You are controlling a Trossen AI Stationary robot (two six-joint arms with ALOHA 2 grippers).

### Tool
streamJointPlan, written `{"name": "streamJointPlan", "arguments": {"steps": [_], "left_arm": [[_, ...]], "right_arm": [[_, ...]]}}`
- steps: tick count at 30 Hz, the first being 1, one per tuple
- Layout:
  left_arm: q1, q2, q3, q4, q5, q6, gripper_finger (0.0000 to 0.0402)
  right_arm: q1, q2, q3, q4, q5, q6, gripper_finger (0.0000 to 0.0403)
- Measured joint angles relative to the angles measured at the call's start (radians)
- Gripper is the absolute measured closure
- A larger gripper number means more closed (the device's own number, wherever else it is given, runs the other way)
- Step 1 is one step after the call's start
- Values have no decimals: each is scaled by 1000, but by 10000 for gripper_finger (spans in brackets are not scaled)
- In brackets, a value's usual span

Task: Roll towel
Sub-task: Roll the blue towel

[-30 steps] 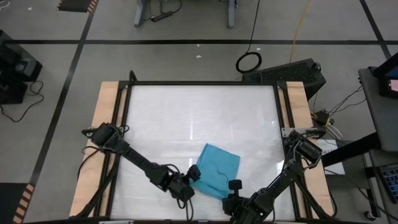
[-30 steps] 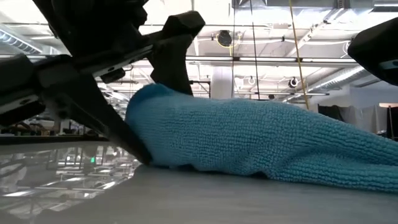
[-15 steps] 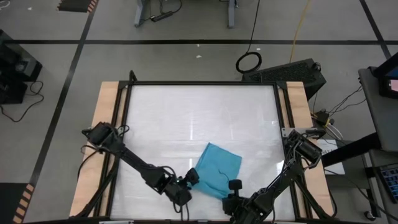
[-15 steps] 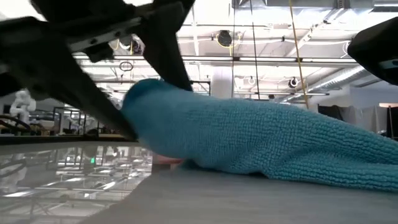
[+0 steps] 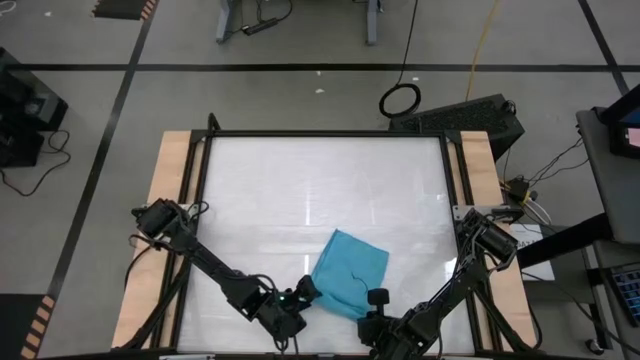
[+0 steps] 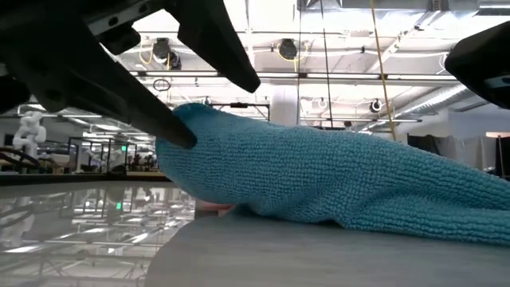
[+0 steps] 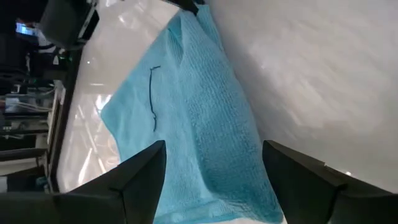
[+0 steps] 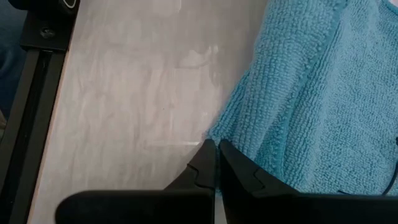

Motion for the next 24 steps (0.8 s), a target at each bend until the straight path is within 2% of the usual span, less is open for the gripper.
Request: {"name": "streamJointPlan", "arguments": {"steps": [5,12,24], "left_arm": [[-1,5,0,-7,105,-7,130],[28,14,0,-11,132,-6,130],[100,14,-44,5,245,-8,139]], "right_arm": [[0,0,0,0,0,0,403],[0,0,0,5,0,4,403],[0,0,0,6,0,8,403]]}}
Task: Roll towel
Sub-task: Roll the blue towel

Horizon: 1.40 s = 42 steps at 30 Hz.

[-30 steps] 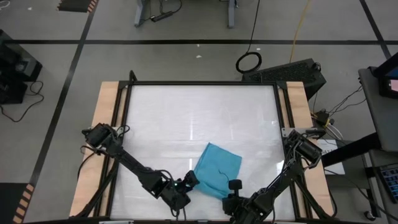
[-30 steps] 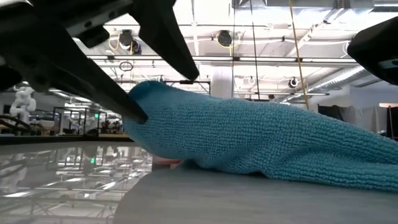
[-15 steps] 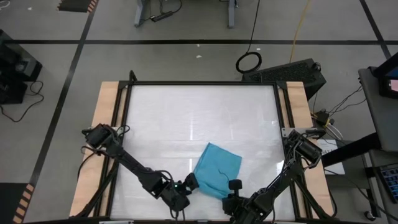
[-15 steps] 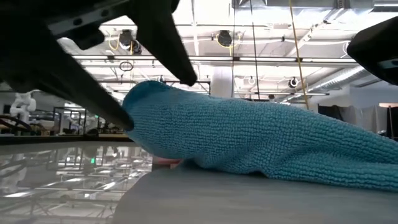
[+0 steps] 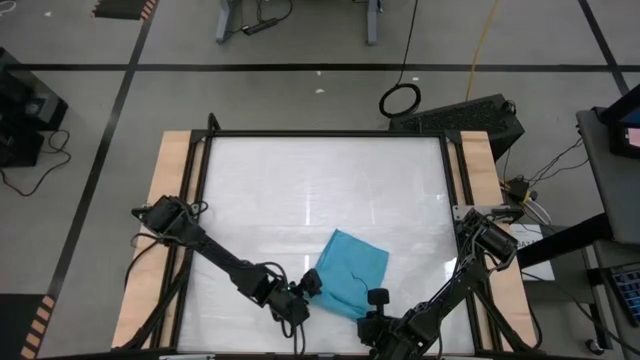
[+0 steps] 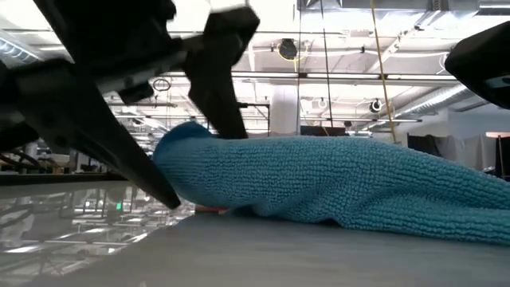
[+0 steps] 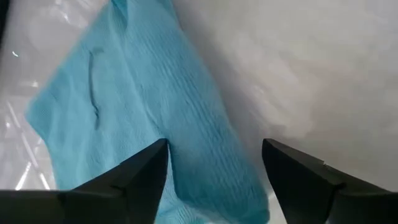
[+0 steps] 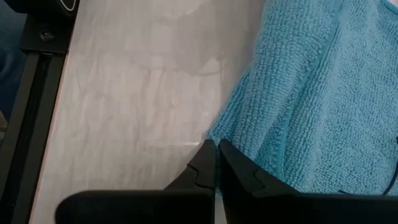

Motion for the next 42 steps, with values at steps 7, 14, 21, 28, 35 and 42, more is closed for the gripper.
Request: {"name": "streamJointPlan", "arguments": {"steps": [7,14,21,28,35,42], "left_arm": [[11,0,-35,46,3,1,189],[32,0,-35,69,24,24,240],[138,0,-35,67,314,-120,318],[269,0,-35,59,680,-266,393],[276,0,-35,-26,675,-159,389],[240,-1,-35,-40,616,-125,389]], "right_arm": [[-1,0,0,0,0,-1,403],[-8,0,1,3,1,-6,403],[-8,0,1,2,-14,-6,403],[-2,-17,2,-16,-29,-53,388],[10,-106,2,-156,-21,4,263],[7,-143,-3,-281,90,137,205]]}}
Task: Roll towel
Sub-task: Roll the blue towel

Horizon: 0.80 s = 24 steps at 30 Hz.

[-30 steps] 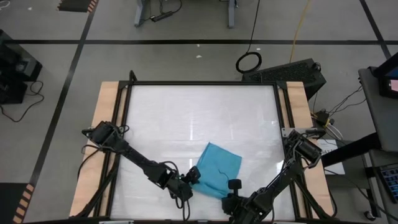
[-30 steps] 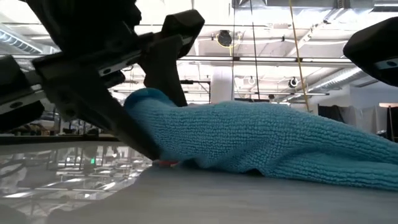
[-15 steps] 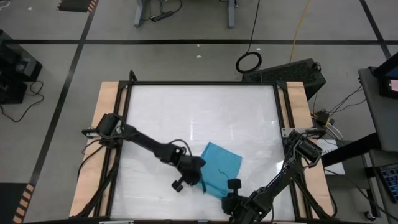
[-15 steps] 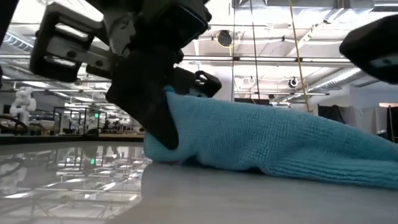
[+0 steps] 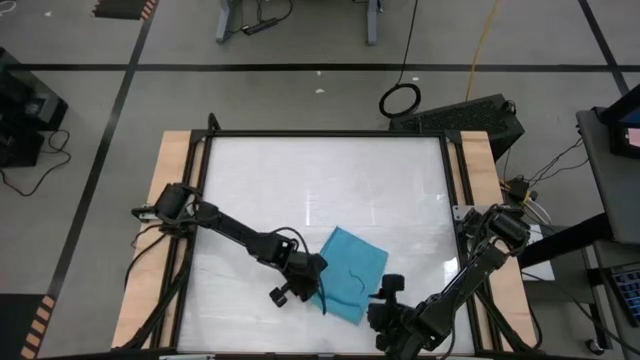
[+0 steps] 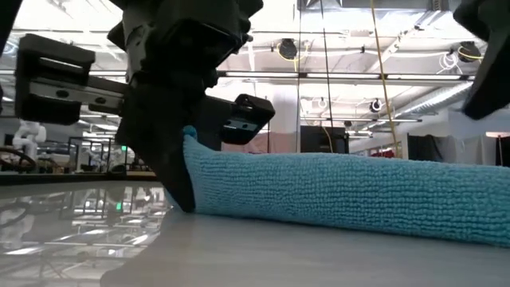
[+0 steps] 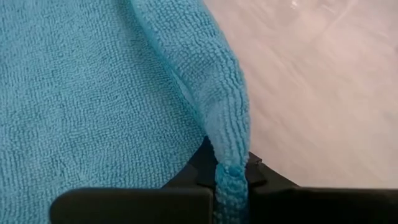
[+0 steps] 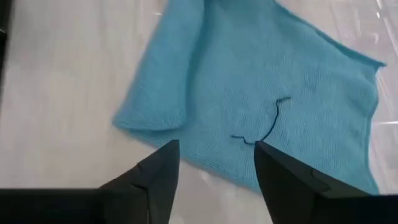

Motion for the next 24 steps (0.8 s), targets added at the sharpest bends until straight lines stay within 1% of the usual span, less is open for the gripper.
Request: {"name": "streamJointPlan", "arguments": {"steps": [2,4,6,9,13,18,21,24], "left_arm": [[-9,0,0,0,-19,1,389],[-17,-1,0,0,-39,0,389],[-25,-1,1,-3,-60,0,389],[-40,-2,3,-17,-108,3,388],[-67,-4,5,-42,-240,20,388],[-81,-4,4,-54,-360,26,388],[-81,-4,4,-79,-451,29,388],[-82,-3,3,-104,-582,45,388]], "right_arm": [[-24,7,-20,20,-24,-13,209],[-56,10,-56,78,-49,-47,220],[-88,10,-93,146,-58,-79,234],[-126,10,-136,178,-67,-105,260],[-183,9,-192,204,-112,-164,301],[-260,2,-251,258,-144,-329,354],[-319,3,-264,249,-127,-459,378],[-391,4,-271,242,-106,-582,391]]}}
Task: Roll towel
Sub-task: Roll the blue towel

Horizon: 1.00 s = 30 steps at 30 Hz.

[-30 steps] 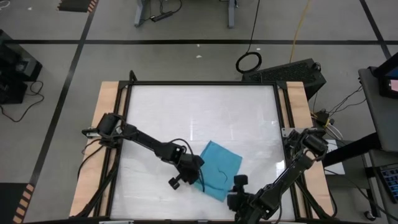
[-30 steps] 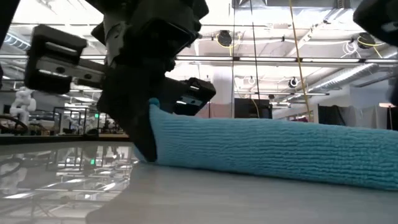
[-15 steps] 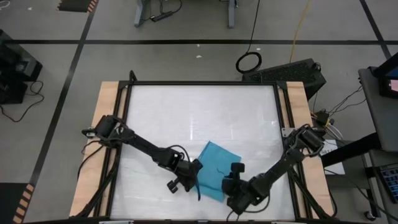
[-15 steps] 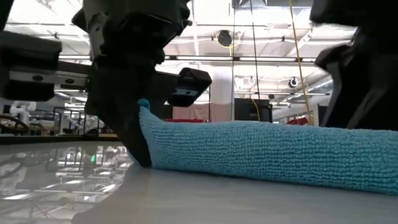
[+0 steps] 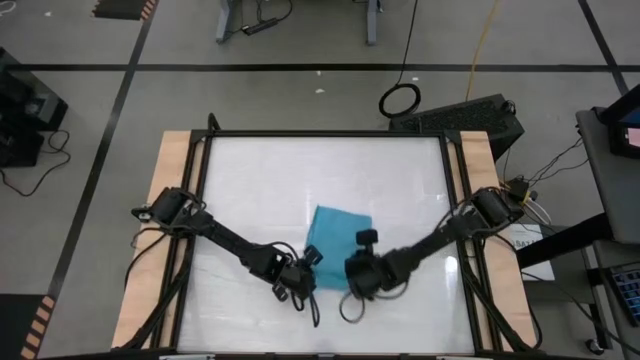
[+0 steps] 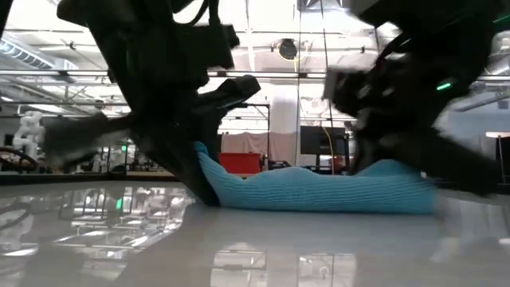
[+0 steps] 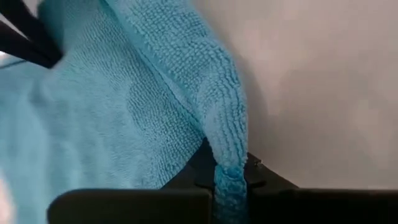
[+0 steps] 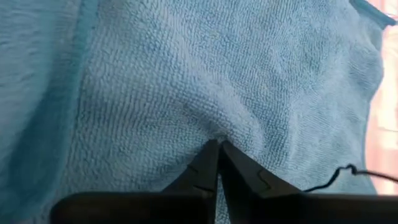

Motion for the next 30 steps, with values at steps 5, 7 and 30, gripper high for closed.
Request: {"name": "streamJointPlan", "arguments": {"steps": [5,7,30], "left_arm": [[20,4,-4,-42,-163,10,388],[38,4,-4,-62,-167,7,388],[175,-1,-2,-41,106,-27,388]], "right_arm": [[-131,0,-13,-1,4,-145,392],[-175,0,-15,-4,4,-185,389],[-94,-345,-21,-52,-168,-250,242]]}}
